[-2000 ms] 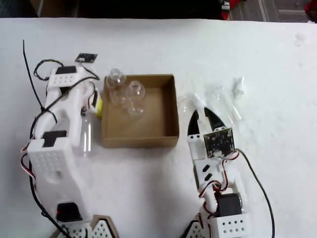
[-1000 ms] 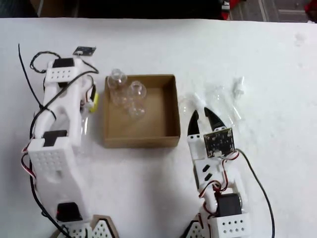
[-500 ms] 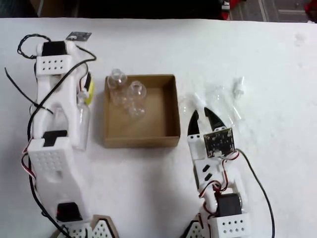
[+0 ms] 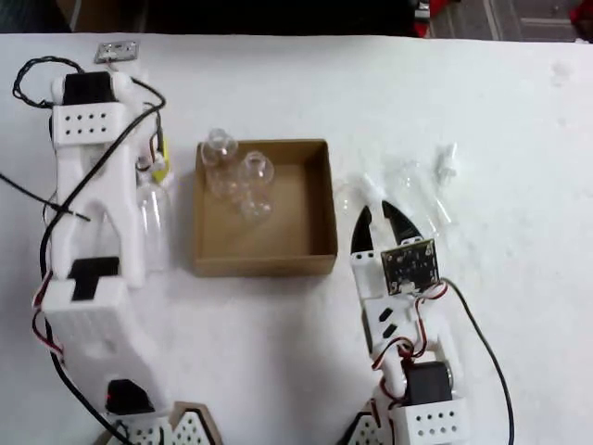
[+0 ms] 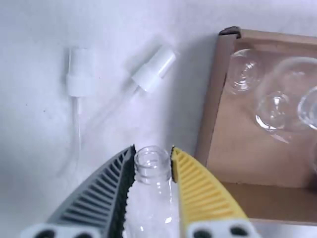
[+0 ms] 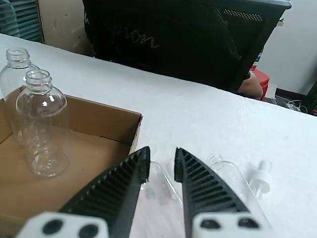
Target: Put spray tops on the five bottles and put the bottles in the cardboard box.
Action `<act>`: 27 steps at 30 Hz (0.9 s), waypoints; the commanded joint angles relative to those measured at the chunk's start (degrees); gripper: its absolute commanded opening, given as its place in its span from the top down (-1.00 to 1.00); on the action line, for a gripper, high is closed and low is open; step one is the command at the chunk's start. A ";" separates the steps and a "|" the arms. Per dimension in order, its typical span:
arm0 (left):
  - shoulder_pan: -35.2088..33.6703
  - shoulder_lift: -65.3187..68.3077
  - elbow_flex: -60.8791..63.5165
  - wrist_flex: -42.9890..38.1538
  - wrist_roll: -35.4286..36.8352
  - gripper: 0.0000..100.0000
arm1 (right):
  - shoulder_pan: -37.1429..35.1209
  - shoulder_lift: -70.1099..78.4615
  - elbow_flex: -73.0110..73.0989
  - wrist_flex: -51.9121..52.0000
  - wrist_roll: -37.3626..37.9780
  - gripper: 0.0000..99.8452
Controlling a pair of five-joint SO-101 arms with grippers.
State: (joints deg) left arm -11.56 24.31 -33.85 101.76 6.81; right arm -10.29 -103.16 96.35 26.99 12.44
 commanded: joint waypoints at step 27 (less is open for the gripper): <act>12.26 -47.96 24.44 -0.35 1.23 0.96 | -0.22 -0.13 0.44 0.31 0.62 0.86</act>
State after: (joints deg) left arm -3.21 -16.04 -11.43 101.93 7.16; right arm -10.29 -103.16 96.35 26.99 12.44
